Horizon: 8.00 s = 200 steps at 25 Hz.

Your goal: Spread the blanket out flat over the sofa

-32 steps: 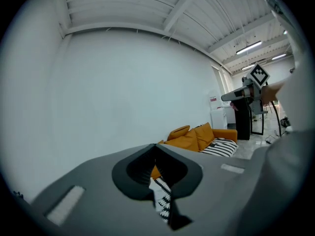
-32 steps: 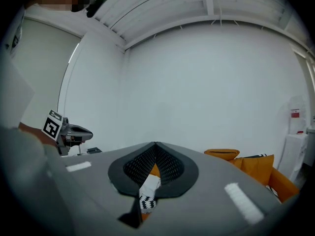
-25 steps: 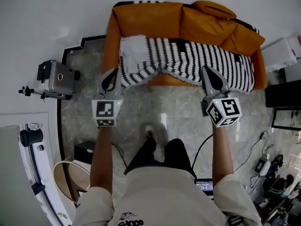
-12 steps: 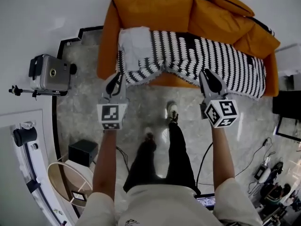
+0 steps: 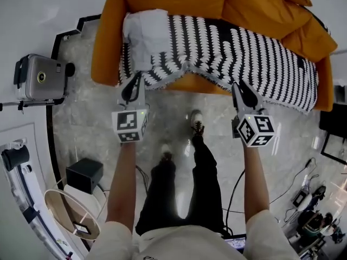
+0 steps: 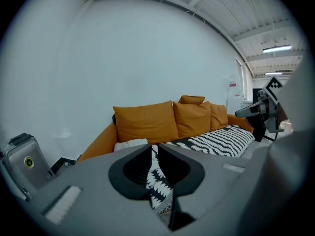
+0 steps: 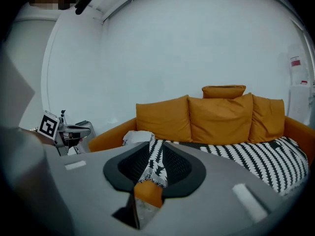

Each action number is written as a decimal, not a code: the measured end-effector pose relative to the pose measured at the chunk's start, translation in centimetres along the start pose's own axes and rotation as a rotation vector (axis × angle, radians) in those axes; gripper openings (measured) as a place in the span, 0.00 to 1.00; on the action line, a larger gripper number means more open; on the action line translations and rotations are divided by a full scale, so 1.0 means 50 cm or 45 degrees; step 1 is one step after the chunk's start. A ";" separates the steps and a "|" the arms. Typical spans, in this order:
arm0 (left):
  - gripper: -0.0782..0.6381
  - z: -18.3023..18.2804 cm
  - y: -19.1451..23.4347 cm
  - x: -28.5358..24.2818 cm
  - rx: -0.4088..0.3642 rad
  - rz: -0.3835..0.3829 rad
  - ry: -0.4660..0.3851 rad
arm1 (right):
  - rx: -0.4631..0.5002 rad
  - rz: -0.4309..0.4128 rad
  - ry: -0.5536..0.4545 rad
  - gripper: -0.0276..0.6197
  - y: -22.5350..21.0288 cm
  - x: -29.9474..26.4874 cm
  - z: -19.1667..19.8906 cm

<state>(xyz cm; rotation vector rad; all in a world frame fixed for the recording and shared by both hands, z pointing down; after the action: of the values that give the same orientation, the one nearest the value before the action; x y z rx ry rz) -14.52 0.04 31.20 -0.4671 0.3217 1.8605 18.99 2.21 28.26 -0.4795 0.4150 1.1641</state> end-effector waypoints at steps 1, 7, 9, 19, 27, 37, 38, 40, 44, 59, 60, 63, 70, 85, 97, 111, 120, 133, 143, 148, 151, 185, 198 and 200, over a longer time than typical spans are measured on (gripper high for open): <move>0.18 0.020 -0.002 -0.013 0.006 -0.005 0.011 | 0.003 -0.007 0.016 0.18 -0.004 -0.014 0.019; 0.18 0.142 -0.007 -0.076 0.043 -0.033 0.094 | 0.016 -0.032 0.100 0.23 -0.032 -0.094 0.120; 0.18 0.178 -0.006 -0.094 0.045 -0.052 0.113 | 0.006 -0.038 0.114 0.25 -0.042 -0.118 0.150; 0.19 0.340 -0.026 -0.185 0.057 -0.089 0.199 | -0.138 -0.033 0.201 0.27 -0.106 -0.222 0.304; 0.20 0.424 -0.035 -0.246 0.138 -0.126 0.305 | -0.307 0.046 0.285 0.29 -0.168 -0.268 0.392; 0.29 0.527 -0.044 -0.305 0.343 -0.133 0.520 | -0.435 0.064 0.377 0.42 -0.181 -0.347 0.441; 0.30 0.535 -0.044 -0.308 0.361 -0.137 0.532 | -0.452 0.067 0.382 0.42 -0.183 -0.353 0.444; 0.31 0.546 -0.046 -0.316 0.390 -0.142 0.545 | -0.535 0.077 0.383 0.42 -0.196 -0.365 0.452; 0.31 0.565 -0.047 -0.327 0.408 -0.161 0.572 | -0.683 0.147 0.393 0.45 -0.217 -0.375 0.478; 0.29 0.562 -0.041 -0.332 0.435 -0.135 0.619 | -0.623 0.395 0.631 0.35 -0.246 -0.389 0.493; 0.24 0.554 -0.040 -0.328 0.441 -0.132 0.623 | -0.613 0.403 0.644 0.32 -0.250 -0.381 0.482; 0.14 0.536 -0.046 -0.325 0.475 -0.123 0.634 | -0.586 0.432 0.670 0.22 -0.268 -0.358 0.452; 0.14 0.586 -0.031 -0.328 0.458 -0.124 0.694 | -0.572 0.370 0.691 0.09 -0.270 -0.383 0.518; 0.14 0.615 0.027 -0.259 0.418 -0.132 0.757 | -0.592 0.361 0.716 0.09 -0.256 -0.298 0.556; 0.14 0.667 0.058 -0.277 0.362 -0.139 0.795 | -0.518 0.356 0.788 0.13 -0.240 -0.296 0.610; 0.37 0.629 0.059 -0.217 0.394 -0.026 0.737 | -0.521 0.236 0.737 0.40 -0.148 -0.268 0.550; 0.28 0.454 0.091 -0.147 0.290 -0.034 0.593 | -0.466 0.225 0.564 0.13 -0.088 -0.195 0.380; 0.12 0.101 0.034 -0.034 0.058 0.062 0.361 | -0.223 0.229 0.386 0.05 -0.018 -0.044 0.103; 0.12 -0.072 0.014 0.075 -0.009 0.074 0.202 | -0.015 0.161 0.204 0.05 0.056 0.053 -0.069; 0.12 -0.154 0.008 0.127 -0.043 0.071 0.158 | 0.079 0.131 0.151 0.05 0.096 0.110 -0.148; 0.12 -0.208 0.008 0.165 -0.055 0.076 0.117 | 0.124 0.122 0.102 0.05 0.123 0.147 -0.208; 0.12 -0.714 -0.068 0.566 -0.307 0.087 -0.356 | 0.437 0.079 -0.344 0.05 0.333 0.576 -0.663; 0.12 -0.797 -0.123 0.723 -0.362 0.100 -0.510 | 0.547 0.091 -0.498 0.05 0.395 0.725 -0.722; 0.12 -0.806 -0.126 0.743 -0.363 0.091 -0.532 | 0.557 0.094 -0.510 0.05 0.401 0.742 -0.724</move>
<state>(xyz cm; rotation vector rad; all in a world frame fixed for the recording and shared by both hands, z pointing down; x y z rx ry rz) -12.79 15.47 -21.74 -0.2475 -0.2126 2.0282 10.56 16.74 -24.71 0.1511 0.3259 1.1661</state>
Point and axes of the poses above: the fingertips, and each gripper's own axes: x backward along the fingers, y to its left, z out of its underside, the point moved 4 cm from there along x, backward along the fingers, and after that the axes turned 7 degrees about y, right-handed, at the moved point
